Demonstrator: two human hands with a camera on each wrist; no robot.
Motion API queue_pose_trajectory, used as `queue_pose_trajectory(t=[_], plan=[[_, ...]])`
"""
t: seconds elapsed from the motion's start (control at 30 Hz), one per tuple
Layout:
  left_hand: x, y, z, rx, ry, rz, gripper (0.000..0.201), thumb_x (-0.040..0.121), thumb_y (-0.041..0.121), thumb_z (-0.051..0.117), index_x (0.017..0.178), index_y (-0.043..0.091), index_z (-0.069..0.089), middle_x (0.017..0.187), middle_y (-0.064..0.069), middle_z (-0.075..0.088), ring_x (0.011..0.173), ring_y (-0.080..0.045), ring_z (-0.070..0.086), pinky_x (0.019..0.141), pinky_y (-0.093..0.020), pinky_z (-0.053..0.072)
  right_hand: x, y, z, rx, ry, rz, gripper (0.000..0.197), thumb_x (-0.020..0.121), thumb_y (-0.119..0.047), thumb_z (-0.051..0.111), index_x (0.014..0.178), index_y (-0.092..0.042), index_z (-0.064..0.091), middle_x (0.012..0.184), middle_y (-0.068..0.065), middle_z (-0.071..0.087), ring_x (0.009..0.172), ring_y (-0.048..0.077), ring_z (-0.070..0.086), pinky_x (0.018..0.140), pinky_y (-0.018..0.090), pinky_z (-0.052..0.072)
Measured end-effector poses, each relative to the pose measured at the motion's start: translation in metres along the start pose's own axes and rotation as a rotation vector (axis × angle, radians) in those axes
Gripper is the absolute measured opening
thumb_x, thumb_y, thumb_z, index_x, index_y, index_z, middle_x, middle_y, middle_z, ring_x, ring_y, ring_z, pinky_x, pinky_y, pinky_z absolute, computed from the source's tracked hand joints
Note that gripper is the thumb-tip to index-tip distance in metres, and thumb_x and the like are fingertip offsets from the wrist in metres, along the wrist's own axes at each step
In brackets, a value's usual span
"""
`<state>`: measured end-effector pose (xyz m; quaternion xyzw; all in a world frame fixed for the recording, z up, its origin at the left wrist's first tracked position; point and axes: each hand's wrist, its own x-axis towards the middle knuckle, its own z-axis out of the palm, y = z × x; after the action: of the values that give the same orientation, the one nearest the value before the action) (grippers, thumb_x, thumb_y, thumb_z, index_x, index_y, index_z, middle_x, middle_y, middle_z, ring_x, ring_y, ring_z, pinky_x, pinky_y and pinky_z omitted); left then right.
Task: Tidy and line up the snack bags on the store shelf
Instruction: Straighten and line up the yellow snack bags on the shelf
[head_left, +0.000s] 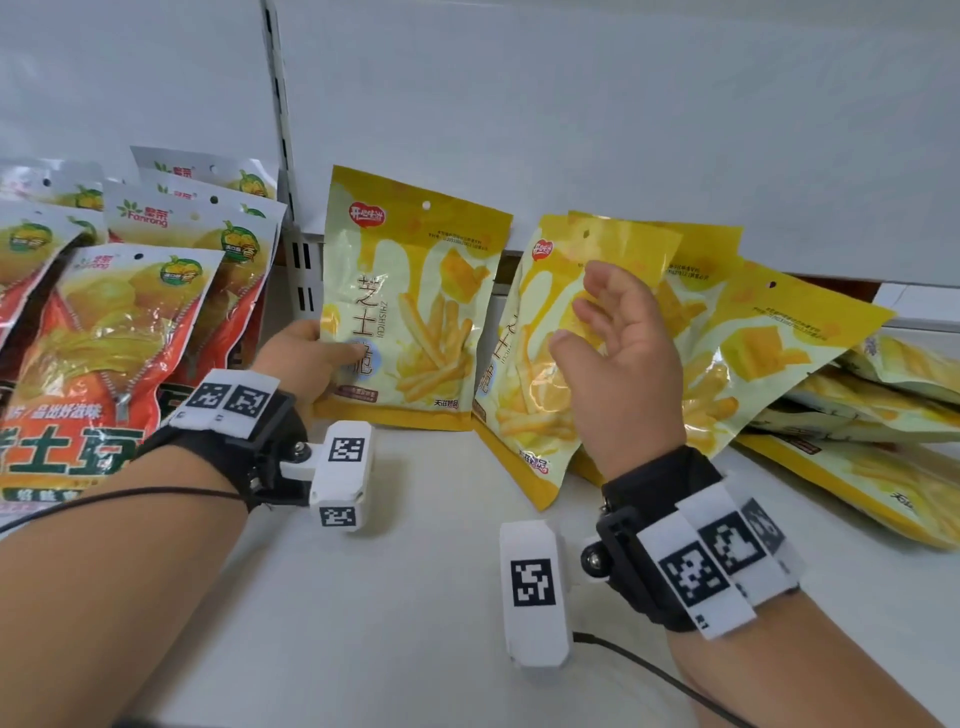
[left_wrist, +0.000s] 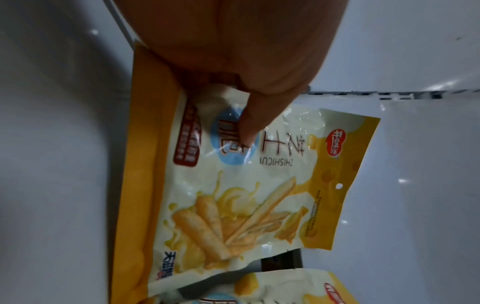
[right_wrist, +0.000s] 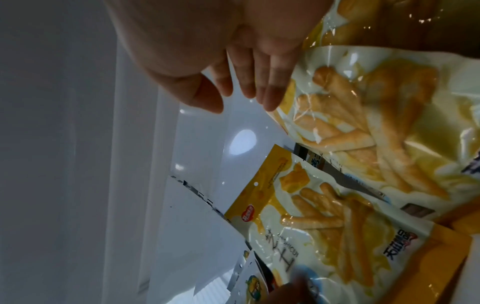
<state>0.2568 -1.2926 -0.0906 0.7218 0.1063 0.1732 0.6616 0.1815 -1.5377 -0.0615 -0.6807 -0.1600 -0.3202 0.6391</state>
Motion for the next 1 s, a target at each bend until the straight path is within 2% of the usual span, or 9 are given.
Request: queue_pose_trajectory(t=[0.07,0.2,0.37,0.47,0.57,0.67,0.73,0.87,1.0], plan=[[-0.005,0.004,-0.003,-0.057,0.014,0.077,0.013,0.083,0.01,0.068,0.091,0.019,0.062,0.089,-0.01,0.07,0.055,-0.01,0.065,0.052,-0.026,0.054,0.001,0.004,-0.001,-0.042,-0.052,0.042,0.054,0.083,-0.006,0.06,0.129,-0.032,0.047,0.116,-0.025,0.047,0.124,0.003,0.046,0.071,0.003,0.043],[-0.019,0.013,-0.009,-0.234,0.016,0.151,0.023,0.086,0.005,0.062,0.1,0.023,0.065,0.102,-0.008,0.072,0.086,-0.025,0.07,0.078,-0.045,0.057,0.001,0.009,0.001,-0.114,-0.152,0.087,0.055,0.085,-0.014,0.06,0.134,-0.033,0.044,0.13,-0.016,0.045,0.126,0.002,0.043,0.085,0.013,0.043],[-0.031,0.012,-0.007,-0.309,-0.108,0.122,0.036,0.086,0.001,0.056,0.114,0.02,0.064,0.111,-0.01,0.07,0.102,-0.036,0.066,0.088,-0.057,0.052,0.002,0.016,0.004,-0.084,-0.214,0.187,0.051,0.086,-0.023,0.062,0.134,-0.029,0.045,0.11,-0.025,0.046,0.118,0.003,0.047,0.093,0.026,0.043],[-0.036,0.009,-0.002,-0.327,-0.187,0.113,0.036,0.086,-0.001,0.051,0.112,0.02,0.064,0.107,-0.009,0.072,0.092,-0.032,0.07,0.073,-0.049,0.058,0.004,0.017,0.004,-0.049,-0.178,0.226,0.051,0.087,-0.029,0.061,0.135,-0.027,0.044,0.102,-0.032,0.047,0.114,0.014,0.056,0.094,0.034,0.048],[-0.041,0.009,0.003,-0.332,-0.281,0.12,0.031,0.087,-0.002,0.046,0.104,0.018,0.064,0.096,-0.007,0.074,0.078,-0.026,0.071,0.06,-0.037,0.057,0.007,0.017,0.003,0.024,-0.128,0.252,0.043,0.09,-0.032,0.058,0.131,-0.024,0.048,0.119,-0.005,0.059,0.112,0.02,0.058,0.096,0.046,0.048],[-0.047,0.007,0.008,-0.302,-0.358,0.131,0.018,0.093,0.009,0.045,0.099,0.011,0.061,0.091,-0.01,0.068,0.075,-0.025,0.064,0.071,-0.037,0.049,0.008,0.018,-0.002,0.014,-0.073,0.188,0.017,0.093,-0.039,0.052,0.091,-0.022,0.055,0.074,-0.012,0.056,0.068,-0.009,0.054,0.068,0.026,0.047],[-0.05,0.009,0.012,-0.313,-0.358,0.157,0.016,0.096,0.018,0.044,0.096,0.01,0.058,0.078,-0.002,0.066,0.064,-0.014,0.058,0.064,-0.028,0.047,0.009,0.018,-0.004,-0.004,-0.031,0.153,0.023,0.096,-0.037,0.048,0.075,-0.03,0.055,0.059,-0.02,0.056,0.057,-0.014,0.049,0.062,0.011,0.041],[-0.05,0.018,0.014,-0.393,-0.304,0.259,0.01,0.093,0.024,0.051,0.089,0.02,0.059,0.071,0.008,0.069,0.057,-0.006,0.06,0.055,-0.019,0.05,0.007,0.017,-0.002,0.014,-0.035,0.176,0.038,0.096,-0.032,0.049,0.062,-0.044,0.062,0.065,-0.028,0.062,0.075,-0.01,0.057,0.079,0.017,0.047],[-0.047,0.023,0.014,-0.457,-0.218,0.287,0.013,0.09,0.027,0.057,0.081,0.018,0.06,0.072,0.004,0.07,0.069,-0.016,0.057,0.064,-0.028,0.049,0.005,0.014,0.0,0.033,-0.04,0.151,0.029,0.096,-0.032,0.048,0.076,-0.031,0.068,0.09,0.009,0.065,0.075,0.012,0.061,0.072,0.015,0.046]])
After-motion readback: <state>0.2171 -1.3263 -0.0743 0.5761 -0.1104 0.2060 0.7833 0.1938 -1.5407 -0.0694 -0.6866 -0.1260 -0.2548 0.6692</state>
